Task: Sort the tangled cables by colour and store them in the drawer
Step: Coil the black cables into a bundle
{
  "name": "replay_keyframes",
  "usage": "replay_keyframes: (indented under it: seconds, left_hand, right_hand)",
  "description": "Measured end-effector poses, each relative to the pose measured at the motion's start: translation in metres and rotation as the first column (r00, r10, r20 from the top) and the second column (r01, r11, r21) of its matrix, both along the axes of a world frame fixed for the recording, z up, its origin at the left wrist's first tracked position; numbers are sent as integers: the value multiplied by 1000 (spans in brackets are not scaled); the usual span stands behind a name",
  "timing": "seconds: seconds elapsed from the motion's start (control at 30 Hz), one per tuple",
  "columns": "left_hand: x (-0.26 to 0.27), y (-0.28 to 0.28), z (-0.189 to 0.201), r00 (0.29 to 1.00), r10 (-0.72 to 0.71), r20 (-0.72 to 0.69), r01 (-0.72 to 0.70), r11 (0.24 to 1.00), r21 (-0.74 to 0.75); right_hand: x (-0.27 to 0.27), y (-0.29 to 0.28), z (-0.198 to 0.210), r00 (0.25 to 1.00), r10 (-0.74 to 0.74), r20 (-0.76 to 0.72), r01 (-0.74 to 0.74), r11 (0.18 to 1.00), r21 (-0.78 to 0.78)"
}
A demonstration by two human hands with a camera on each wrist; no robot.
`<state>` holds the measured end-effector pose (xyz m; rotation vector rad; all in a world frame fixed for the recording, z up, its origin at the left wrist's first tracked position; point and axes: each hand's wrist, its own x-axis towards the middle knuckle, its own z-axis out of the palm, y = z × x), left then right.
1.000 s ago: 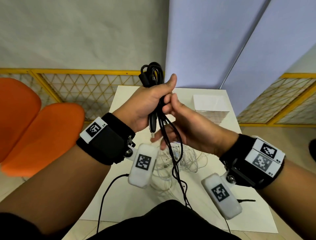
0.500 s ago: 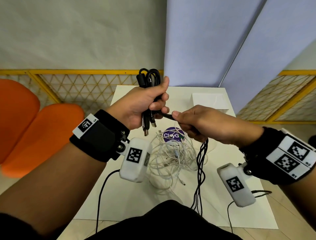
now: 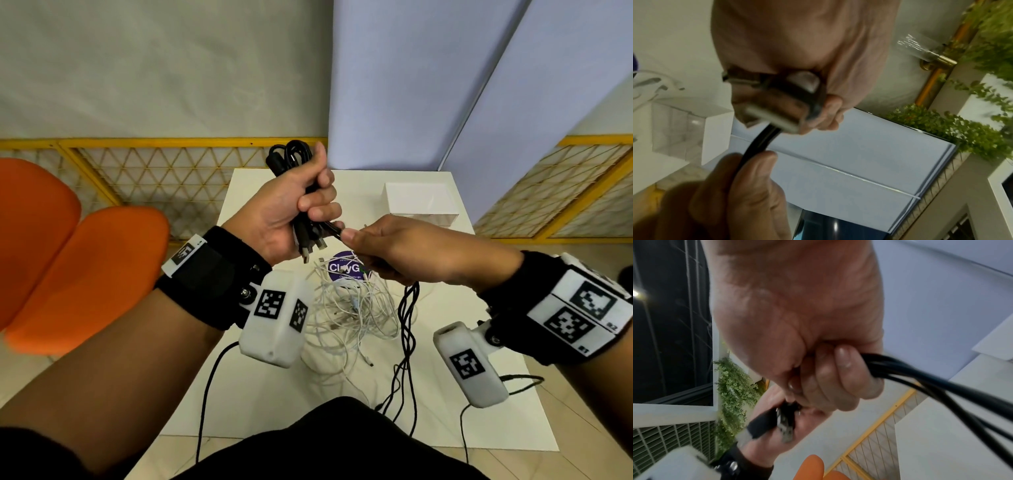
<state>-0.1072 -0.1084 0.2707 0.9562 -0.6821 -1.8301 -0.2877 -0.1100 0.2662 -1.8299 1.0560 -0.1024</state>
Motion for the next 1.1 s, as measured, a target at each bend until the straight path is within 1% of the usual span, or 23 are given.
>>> replay_keyframes:
  seconds: [0.1,0.17,0.3,0.43,0.53,0.67,0.73,0.83,0.97,1.03,1.1]
  left_hand:
    - [4,0,5,989,-47,138,52,998,-33]
    - [6,0,5,968,-58,245,75,995,-61]
    - [7,4,3,874,-108,474,180,977,-110]
    - [2,9,3,772,-154,617,290,949,-126]
    - [-1,9,5,709,-207,675,373,921,-110]
    - [-7,11,8,600,-330,729,512,859,-32]
    - [-10,11,8,554,-345,758,520,854,9]
    - [-16,13,7,523,-327,787,485,874,41]
    - [-22,14,5,507,-320,800,446,892,74]
    - [-23,13,2,496,-346,797,459,883,98]
    - [-23,15,0,510,-388,768,471,873,128]
  right_hand:
    - [-8,-6,3,999,11,-35,-12,1000,-28]
    - [-13,-10,8,997,21,-72,-25,999,-45]
    - [-24,-15,20,990,49,-130,-61,994,-92]
    - [-30,-21,37,979,66,-194,-93,986,-137]
    - [-32,-24,49,975,80,-207,-112,983,-146]
    - [-32,-29,57,967,109,-230,-146,978,-151]
    - [-32,-30,57,960,114,-256,-163,970,-181]
    - [-31,-32,56,958,117,-263,-174,963,-206]
    - [-27,-31,57,964,111,-242,-170,957,-236]
    - [-25,-32,58,963,108,-248,-176,946,-273]
    - [-23,-33,59,951,118,-287,-208,929,-306]
